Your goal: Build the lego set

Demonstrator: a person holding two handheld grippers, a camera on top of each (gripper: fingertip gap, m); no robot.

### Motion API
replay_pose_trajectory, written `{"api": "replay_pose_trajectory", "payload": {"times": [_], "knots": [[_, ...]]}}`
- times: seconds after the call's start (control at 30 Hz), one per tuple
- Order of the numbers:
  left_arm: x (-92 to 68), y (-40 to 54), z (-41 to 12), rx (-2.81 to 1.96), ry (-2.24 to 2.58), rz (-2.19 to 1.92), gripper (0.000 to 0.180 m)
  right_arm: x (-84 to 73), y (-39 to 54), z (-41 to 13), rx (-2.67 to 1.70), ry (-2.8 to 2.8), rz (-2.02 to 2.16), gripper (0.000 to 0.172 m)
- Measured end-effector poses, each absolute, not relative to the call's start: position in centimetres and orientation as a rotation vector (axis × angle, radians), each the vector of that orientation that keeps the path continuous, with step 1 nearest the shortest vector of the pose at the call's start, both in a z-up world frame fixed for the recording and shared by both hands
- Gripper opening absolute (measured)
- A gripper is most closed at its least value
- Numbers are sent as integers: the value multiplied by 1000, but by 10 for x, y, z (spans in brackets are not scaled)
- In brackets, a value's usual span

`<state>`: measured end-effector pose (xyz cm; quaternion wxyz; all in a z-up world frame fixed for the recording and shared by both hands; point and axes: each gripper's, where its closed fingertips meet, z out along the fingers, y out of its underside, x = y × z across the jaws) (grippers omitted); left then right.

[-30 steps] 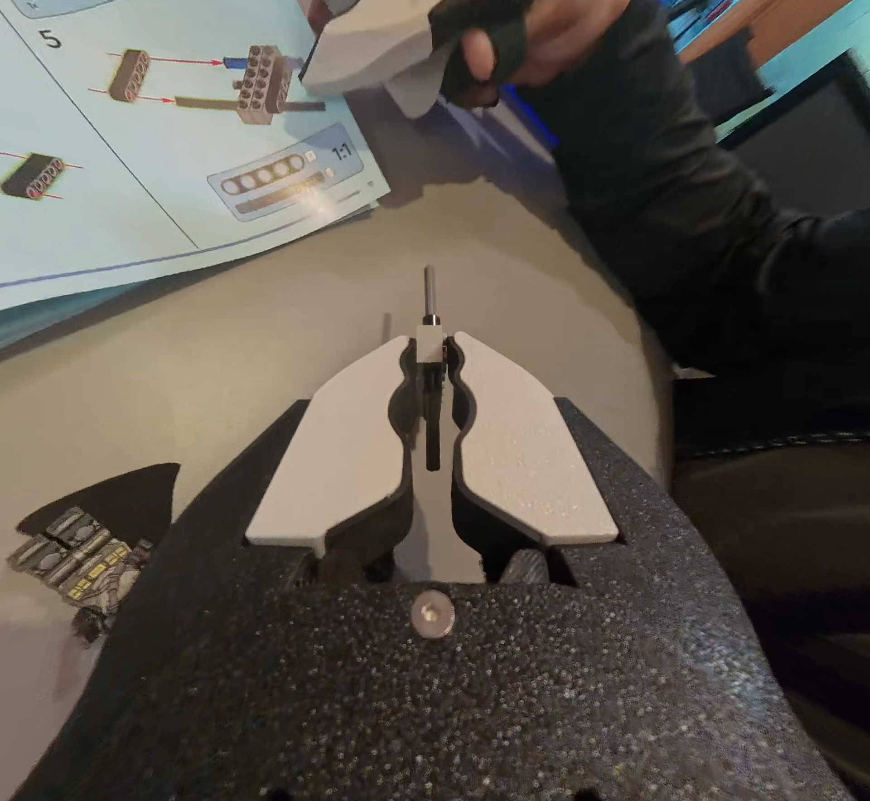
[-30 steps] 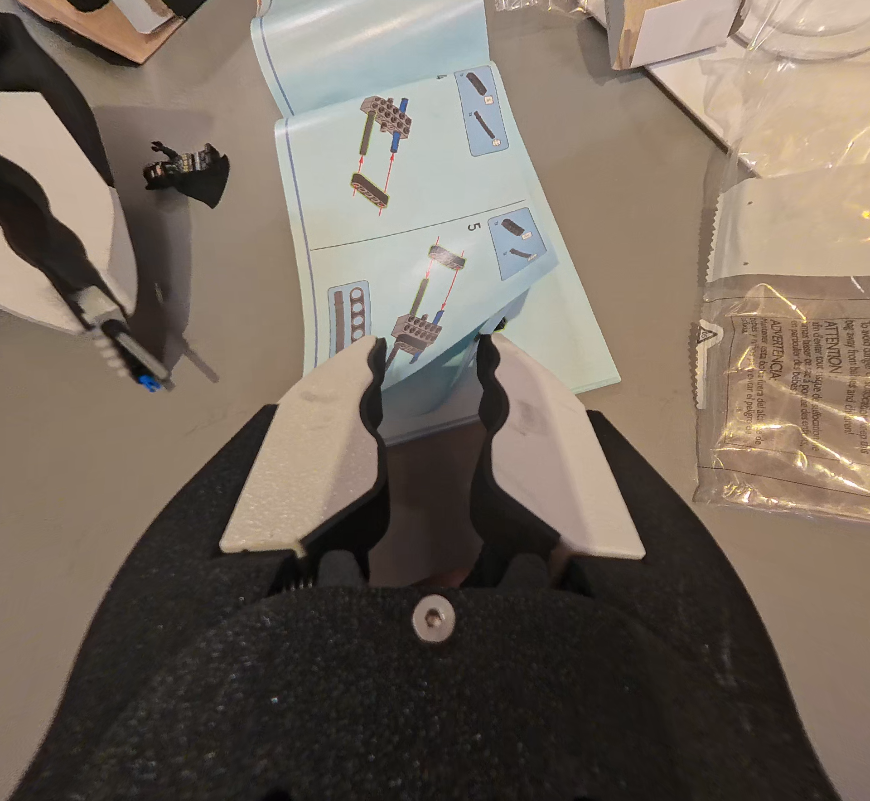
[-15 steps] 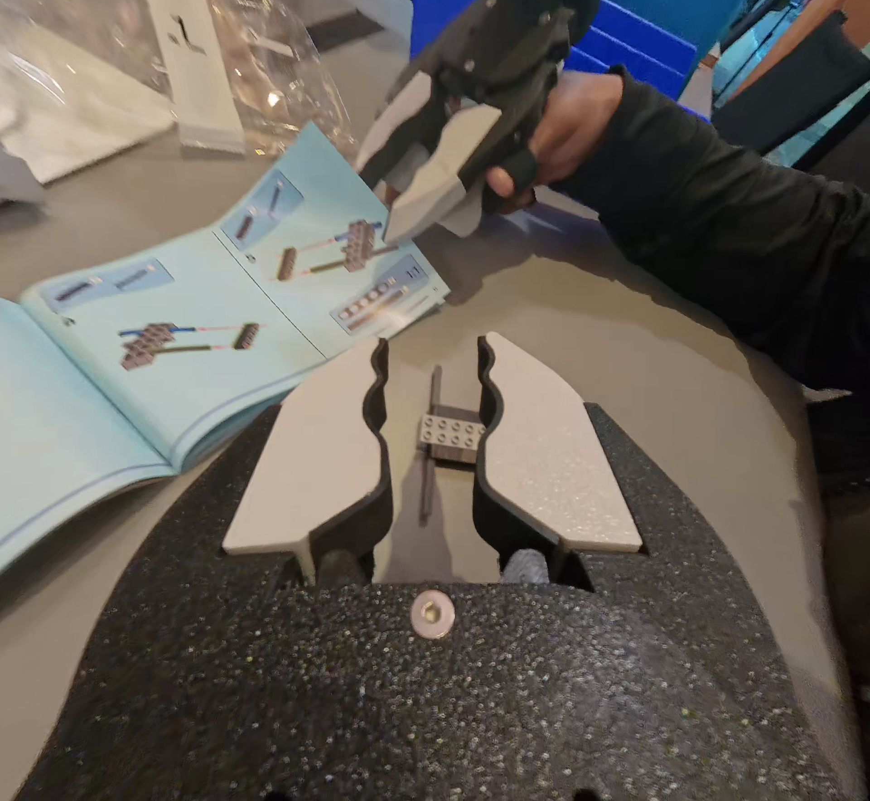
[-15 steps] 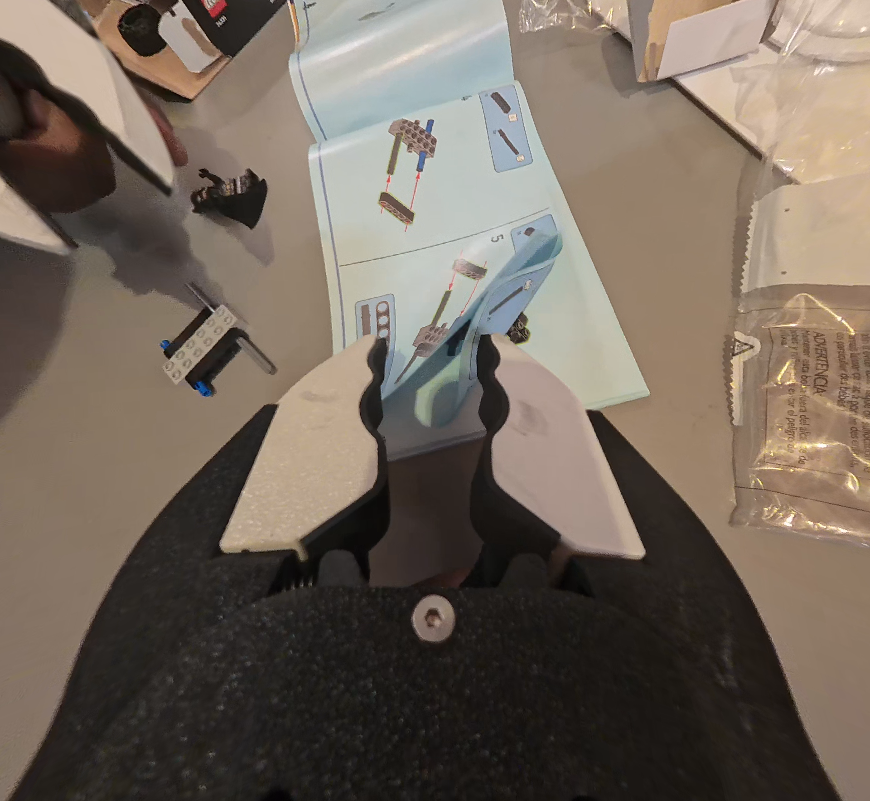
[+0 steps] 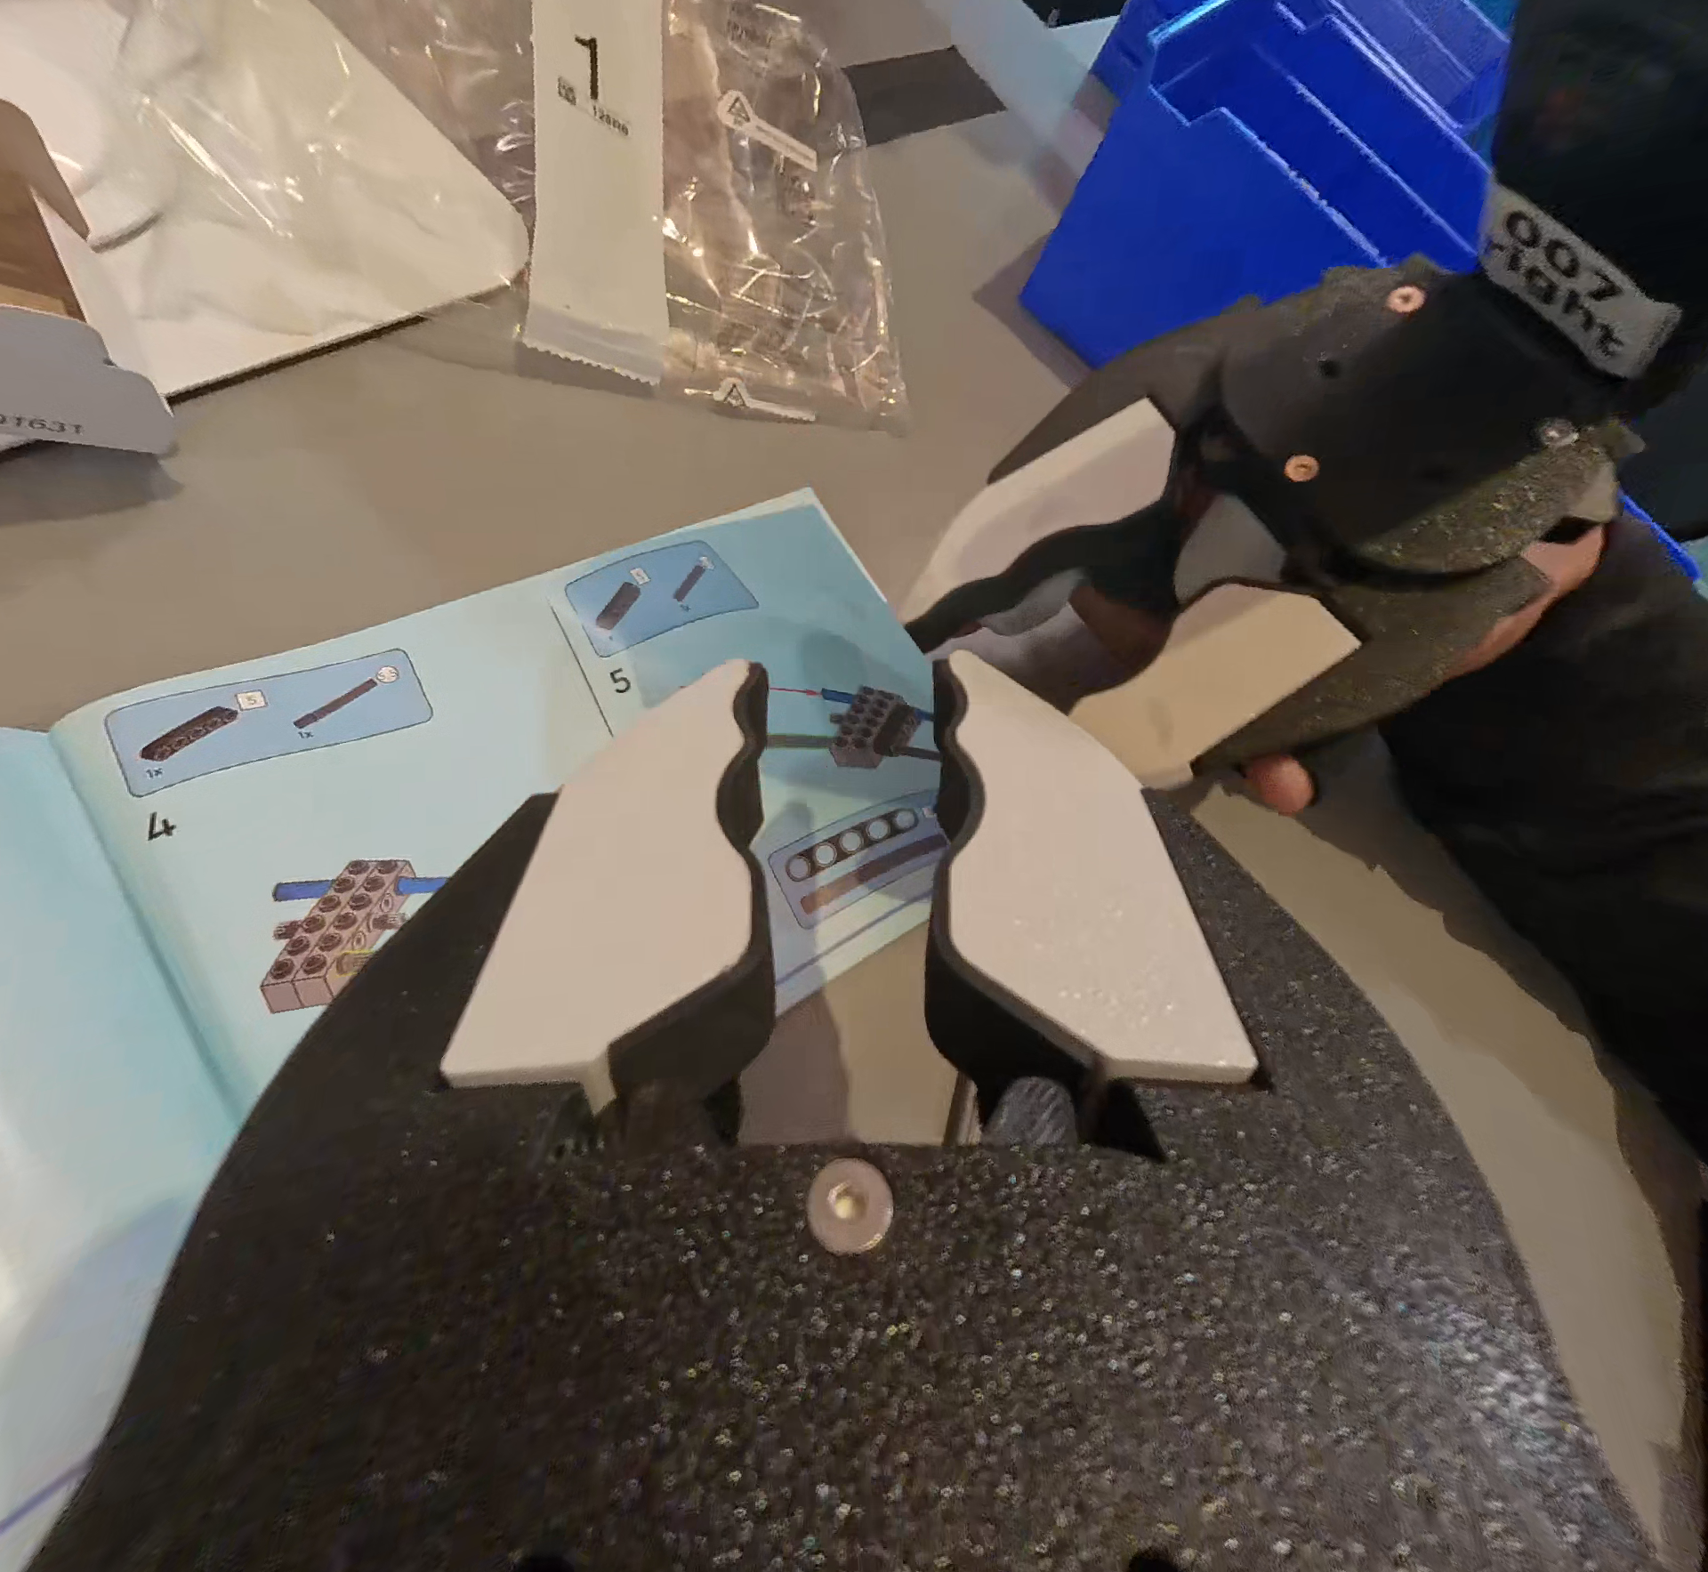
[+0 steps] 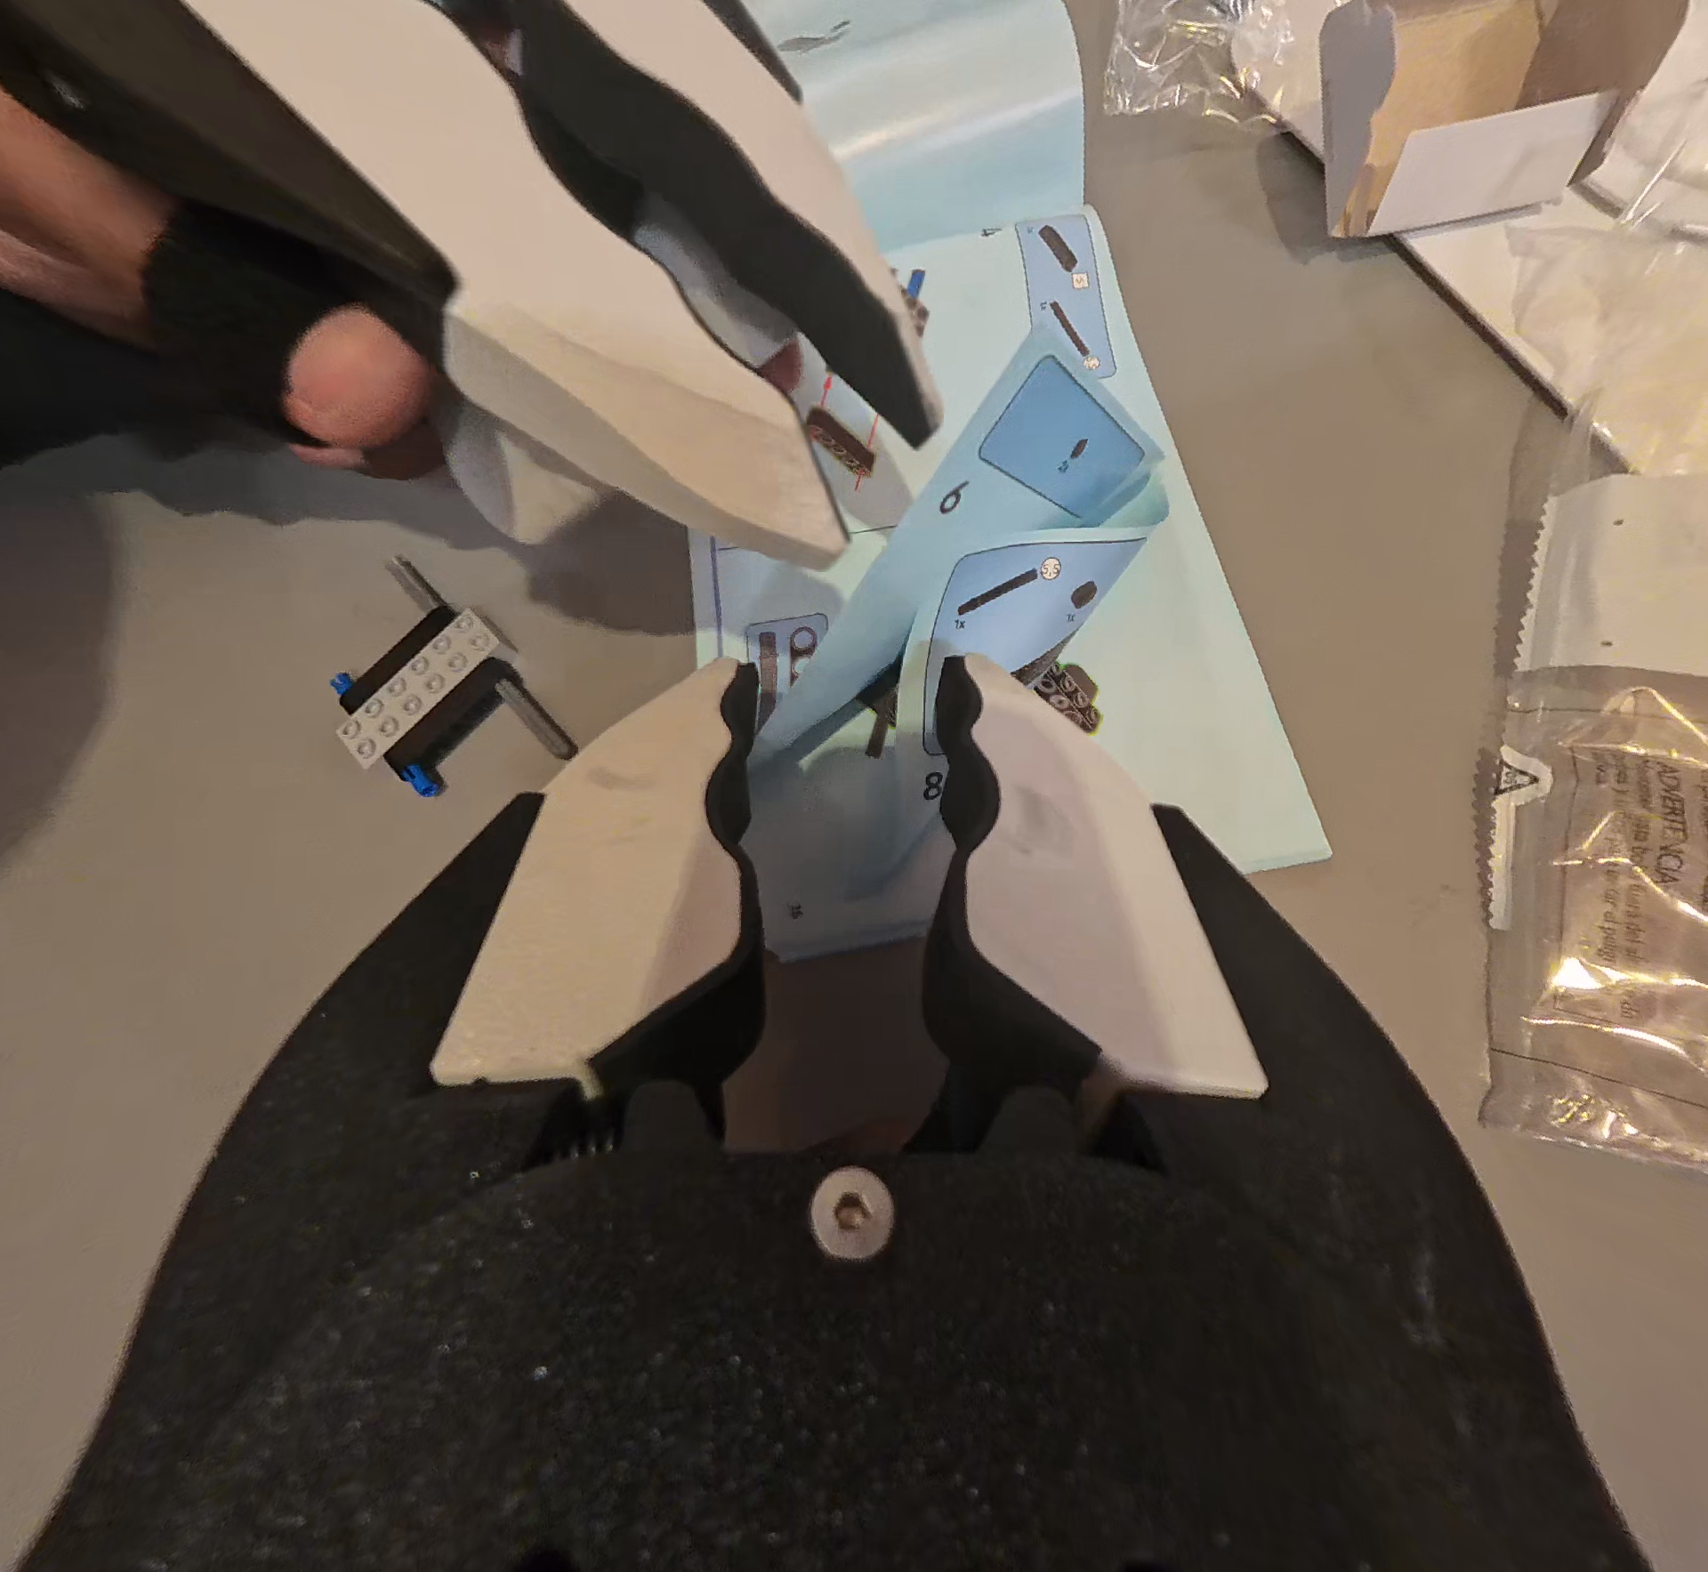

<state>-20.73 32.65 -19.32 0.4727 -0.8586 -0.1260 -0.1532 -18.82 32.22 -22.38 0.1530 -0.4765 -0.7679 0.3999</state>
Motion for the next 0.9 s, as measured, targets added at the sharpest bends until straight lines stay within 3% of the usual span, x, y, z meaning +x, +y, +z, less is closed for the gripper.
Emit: {"api": "replay_pose_trajectory", "payload": {"times": [0.6,0.9], "knots": [[-204,323,-189,-2068,-376,-443,34,-192,313,-220,-1310,-2215,1012,38],[-213,320,-193,-2038,-417,-457,5,-193,312,-219,-1304,-2212,1000,39]]}}
